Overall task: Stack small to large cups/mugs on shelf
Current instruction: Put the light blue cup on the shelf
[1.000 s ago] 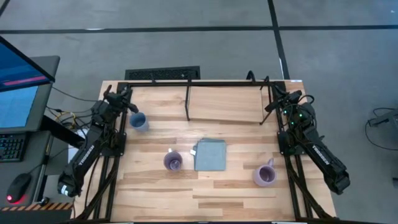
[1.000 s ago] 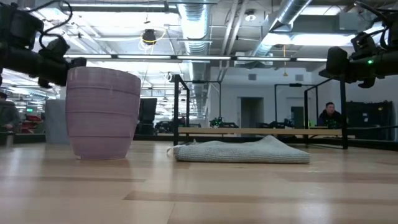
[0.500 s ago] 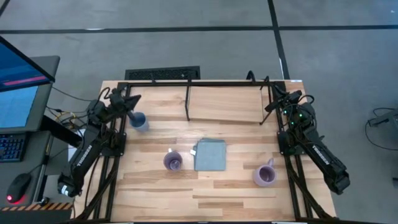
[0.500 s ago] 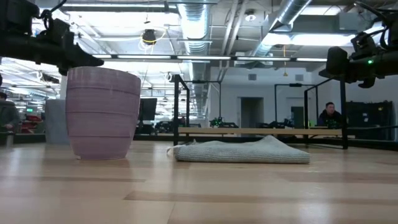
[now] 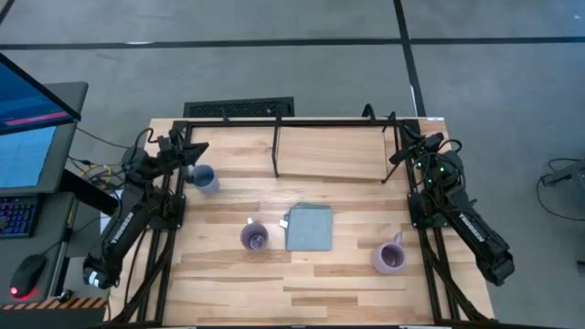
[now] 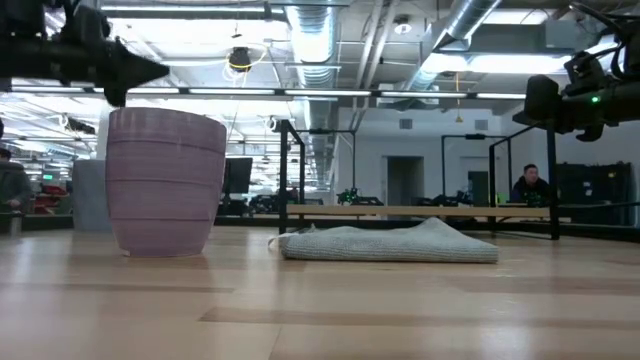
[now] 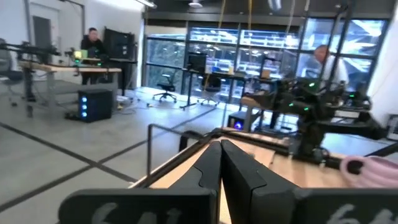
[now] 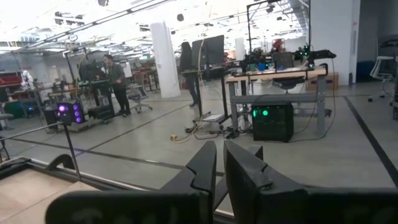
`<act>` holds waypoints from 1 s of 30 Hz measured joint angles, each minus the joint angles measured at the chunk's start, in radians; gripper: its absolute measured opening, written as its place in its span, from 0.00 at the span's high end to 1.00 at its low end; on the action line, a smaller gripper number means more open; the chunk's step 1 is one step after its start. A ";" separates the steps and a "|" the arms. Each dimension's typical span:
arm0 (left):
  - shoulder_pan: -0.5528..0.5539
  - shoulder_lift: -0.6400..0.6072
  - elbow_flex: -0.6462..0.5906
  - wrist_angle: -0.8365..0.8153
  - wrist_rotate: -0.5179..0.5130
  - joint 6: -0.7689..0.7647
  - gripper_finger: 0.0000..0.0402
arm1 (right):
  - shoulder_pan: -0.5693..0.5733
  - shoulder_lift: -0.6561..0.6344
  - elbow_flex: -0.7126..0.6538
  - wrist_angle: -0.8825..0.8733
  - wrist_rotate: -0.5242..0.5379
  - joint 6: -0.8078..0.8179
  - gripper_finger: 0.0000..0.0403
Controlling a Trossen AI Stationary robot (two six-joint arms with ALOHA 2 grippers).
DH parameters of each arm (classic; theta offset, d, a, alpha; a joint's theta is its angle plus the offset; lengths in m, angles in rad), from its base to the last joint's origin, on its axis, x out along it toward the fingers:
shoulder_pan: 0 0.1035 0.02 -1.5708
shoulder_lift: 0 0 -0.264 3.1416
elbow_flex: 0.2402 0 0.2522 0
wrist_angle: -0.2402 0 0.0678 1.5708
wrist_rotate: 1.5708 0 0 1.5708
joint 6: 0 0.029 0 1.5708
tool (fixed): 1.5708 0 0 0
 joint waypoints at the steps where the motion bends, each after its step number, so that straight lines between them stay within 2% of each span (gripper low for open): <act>1: 0.000 0.015 0.022 -0.010 0.016 0.006 1.00 | 0.000 0.000 0.000 0.000 0.000 -0.002 0.86; 5: 0.000 0.094 0.121 -0.083 0.061 0.055 1.00 | 0.000 0.000 0.000 0.000 0.000 -0.003 0.86; 15: -0.001 0.262 0.308 -0.293 0.063 0.182 1.00 | 0.000 0.000 0.000 0.000 0.000 -0.005 0.86; 25: -0.001 0.342 0.388 -0.354 0.063 0.237 1.00 | 0.000 0.000 0.000 0.000 0.000 -0.005 0.86; 30: -0.006 0.374 0.448 -0.485 0.083 0.289 1.00 | 0.000 0.000 0.000 -0.001 0.000 -0.005 0.86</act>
